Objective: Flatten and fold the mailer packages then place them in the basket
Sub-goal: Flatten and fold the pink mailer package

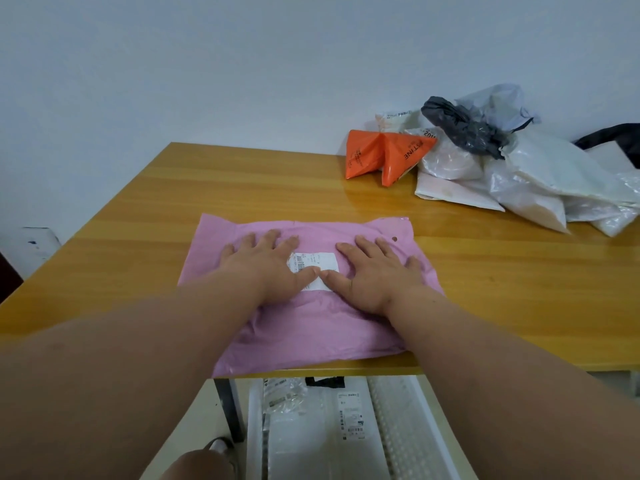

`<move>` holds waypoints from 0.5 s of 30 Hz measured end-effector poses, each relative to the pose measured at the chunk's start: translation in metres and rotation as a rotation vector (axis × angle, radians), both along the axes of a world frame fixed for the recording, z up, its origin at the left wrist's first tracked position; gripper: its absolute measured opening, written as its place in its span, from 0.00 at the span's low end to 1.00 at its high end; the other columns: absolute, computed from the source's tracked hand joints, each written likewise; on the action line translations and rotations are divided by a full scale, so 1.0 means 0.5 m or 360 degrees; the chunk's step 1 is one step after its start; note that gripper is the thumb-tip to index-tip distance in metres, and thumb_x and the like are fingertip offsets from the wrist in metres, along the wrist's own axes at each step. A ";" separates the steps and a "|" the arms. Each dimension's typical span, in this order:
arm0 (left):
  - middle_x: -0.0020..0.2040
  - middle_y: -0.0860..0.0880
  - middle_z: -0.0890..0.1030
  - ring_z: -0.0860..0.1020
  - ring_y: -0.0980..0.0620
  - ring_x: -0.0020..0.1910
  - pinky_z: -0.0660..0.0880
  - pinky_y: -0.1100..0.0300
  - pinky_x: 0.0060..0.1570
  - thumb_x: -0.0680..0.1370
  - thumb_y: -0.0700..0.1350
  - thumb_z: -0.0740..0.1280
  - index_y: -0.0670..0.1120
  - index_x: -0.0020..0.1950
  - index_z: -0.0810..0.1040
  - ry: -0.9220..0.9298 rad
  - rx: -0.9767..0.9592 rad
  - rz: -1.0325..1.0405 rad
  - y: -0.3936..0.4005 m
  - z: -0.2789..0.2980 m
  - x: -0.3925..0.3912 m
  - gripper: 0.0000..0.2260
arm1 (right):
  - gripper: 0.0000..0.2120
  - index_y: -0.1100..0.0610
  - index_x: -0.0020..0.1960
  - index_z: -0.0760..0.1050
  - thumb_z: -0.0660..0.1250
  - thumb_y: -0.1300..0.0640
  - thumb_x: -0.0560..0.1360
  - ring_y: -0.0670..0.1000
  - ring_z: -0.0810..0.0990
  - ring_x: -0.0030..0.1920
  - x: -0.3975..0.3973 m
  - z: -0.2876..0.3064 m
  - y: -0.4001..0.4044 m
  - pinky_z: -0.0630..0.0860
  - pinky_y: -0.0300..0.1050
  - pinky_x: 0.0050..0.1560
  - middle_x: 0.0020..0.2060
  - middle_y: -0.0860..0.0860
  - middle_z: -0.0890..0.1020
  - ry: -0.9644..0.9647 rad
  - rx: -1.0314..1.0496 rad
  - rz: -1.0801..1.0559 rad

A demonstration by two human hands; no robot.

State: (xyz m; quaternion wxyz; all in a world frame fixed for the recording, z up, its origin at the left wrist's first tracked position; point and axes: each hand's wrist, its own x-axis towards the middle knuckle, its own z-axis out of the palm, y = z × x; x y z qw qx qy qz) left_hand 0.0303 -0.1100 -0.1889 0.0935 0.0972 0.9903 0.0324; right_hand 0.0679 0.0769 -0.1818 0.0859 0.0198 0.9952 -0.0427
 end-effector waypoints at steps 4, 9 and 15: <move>0.79 0.50 0.55 0.56 0.40 0.76 0.56 0.39 0.69 0.75 0.73 0.45 0.59 0.79 0.48 0.0155 -0.0091 0.0032 0.004 0.021 -0.023 0.35 | 0.31 0.45 0.74 0.61 0.51 0.32 0.76 0.59 0.63 0.71 -0.033 0.032 -0.008 0.56 0.60 0.70 0.73 0.53 0.66 0.0294 0.0111 0.0023; 0.81 0.50 0.44 0.42 0.44 0.79 0.40 0.45 0.76 0.79 0.67 0.46 0.55 0.80 0.44 0.0201 0.0017 -0.0053 0.008 -0.015 -0.033 0.33 | 0.33 0.36 0.78 0.46 0.45 0.28 0.75 0.56 0.45 0.79 -0.049 -0.002 0.022 0.42 0.63 0.75 0.79 0.46 0.48 0.0095 0.0137 0.0137; 0.81 0.53 0.42 0.41 0.42 0.79 0.41 0.43 0.76 0.78 0.69 0.47 0.54 0.80 0.40 0.0059 0.0059 0.0003 0.010 -0.019 -0.046 0.36 | 0.37 0.34 0.77 0.42 0.44 0.24 0.72 0.55 0.42 0.79 -0.062 -0.027 0.035 0.43 0.67 0.74 0.79 0.43 0.44 0.0032 0.0012 0.0051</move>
